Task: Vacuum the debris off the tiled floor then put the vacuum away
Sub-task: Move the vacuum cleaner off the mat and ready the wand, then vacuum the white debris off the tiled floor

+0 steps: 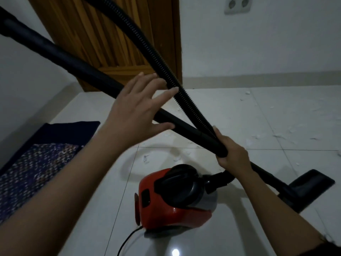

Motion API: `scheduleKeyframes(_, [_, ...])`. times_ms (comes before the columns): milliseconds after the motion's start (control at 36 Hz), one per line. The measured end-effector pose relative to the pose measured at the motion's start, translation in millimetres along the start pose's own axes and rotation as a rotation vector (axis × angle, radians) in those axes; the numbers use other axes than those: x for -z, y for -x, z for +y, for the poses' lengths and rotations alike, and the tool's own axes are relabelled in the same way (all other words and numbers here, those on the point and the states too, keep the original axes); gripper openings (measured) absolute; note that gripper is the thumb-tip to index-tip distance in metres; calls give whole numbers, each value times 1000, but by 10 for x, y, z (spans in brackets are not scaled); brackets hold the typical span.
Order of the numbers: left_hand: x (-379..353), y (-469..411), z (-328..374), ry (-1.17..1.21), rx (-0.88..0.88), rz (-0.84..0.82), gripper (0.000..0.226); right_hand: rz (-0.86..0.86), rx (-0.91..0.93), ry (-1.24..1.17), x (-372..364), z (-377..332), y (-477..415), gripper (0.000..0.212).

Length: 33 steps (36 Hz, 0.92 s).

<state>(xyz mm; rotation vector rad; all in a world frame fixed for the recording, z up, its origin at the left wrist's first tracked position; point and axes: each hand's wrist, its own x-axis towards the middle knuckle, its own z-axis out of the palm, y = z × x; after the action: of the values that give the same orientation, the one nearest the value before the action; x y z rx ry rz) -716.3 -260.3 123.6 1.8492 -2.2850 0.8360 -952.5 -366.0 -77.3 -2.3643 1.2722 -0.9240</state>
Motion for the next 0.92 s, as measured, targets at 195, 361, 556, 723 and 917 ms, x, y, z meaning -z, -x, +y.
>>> scheduleKeyframes(195, [-28,-190,-162,-243,-168,-547,73,-109,6,-36,92,-96,126,95])
scheduleKeyframes(361, [27,-171,-217,-123,-367,-679,60,-215,17,-32,180,-137,238,99])
scheduleKeyframes(556, [155,-155,0,19,-428,-804,56,-283,-114,-18,222,-140,492,109])
scheduleKeyframes(723, [281,-72,214,146,-392,-902,53,-376,-391,91,359,-241,845,95])
scheduleKeyframes(917, [531,-39,694,345,-250,-1018,58,-325,-1149,-309,857,-876,858,74])
